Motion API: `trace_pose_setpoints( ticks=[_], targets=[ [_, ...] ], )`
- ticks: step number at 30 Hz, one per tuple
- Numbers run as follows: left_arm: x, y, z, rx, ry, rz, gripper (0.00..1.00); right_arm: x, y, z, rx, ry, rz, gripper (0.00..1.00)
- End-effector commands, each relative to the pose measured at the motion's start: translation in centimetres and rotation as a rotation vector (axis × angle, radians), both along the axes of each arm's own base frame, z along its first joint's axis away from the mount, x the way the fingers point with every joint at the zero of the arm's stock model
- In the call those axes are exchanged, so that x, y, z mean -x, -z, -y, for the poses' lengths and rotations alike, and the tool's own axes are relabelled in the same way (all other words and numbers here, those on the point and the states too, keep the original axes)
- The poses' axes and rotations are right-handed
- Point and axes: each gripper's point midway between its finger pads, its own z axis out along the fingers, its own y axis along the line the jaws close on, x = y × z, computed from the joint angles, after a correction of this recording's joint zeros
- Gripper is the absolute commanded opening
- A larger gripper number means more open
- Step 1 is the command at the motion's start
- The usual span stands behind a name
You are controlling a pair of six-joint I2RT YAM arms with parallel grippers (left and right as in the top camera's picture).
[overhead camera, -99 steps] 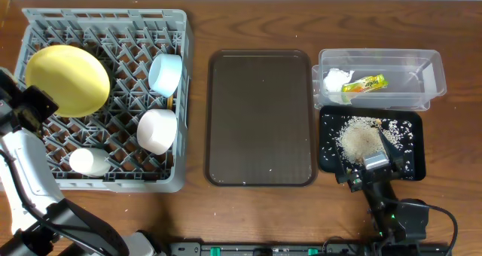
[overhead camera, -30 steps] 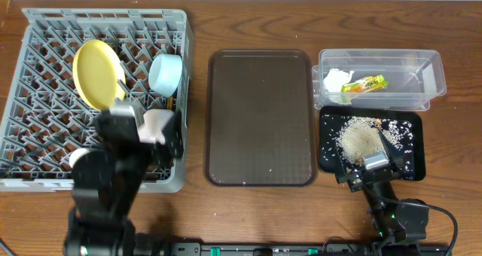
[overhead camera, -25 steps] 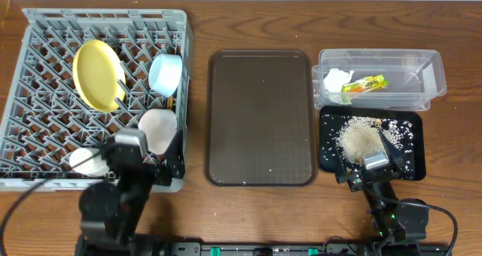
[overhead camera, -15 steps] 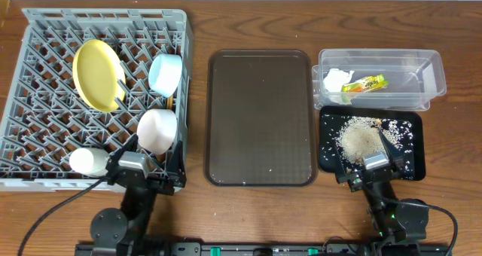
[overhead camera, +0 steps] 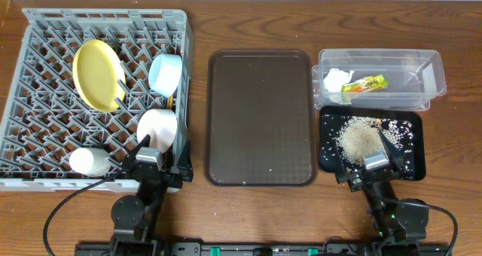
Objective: Sort waste into correct bins and load items into the dishwasher
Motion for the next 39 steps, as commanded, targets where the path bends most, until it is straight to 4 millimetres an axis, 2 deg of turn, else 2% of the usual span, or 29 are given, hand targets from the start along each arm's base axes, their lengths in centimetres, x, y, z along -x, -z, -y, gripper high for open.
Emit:
trace_pose_setpoints(
  ticks=[1,9,39],
  targets=[
    [0.0,0.5,-0.1,-0.007,-0.006,-0.004,0.95,-0.1,0.1,0.4,0.010,0.016,0.005,0.99],
    [0.1,1.8,-0.1,-0.012,-0.006,-0.061,0.95,-0.1,0.1,0.4,0.010,0.016,0.005,0.99],
    [0.1,1.9,-0.1,-0.012,-0.005,-0.062,0.95,-0.1,0.1,0.4,0.010,0.016,0.005,0.99]
  ],
)
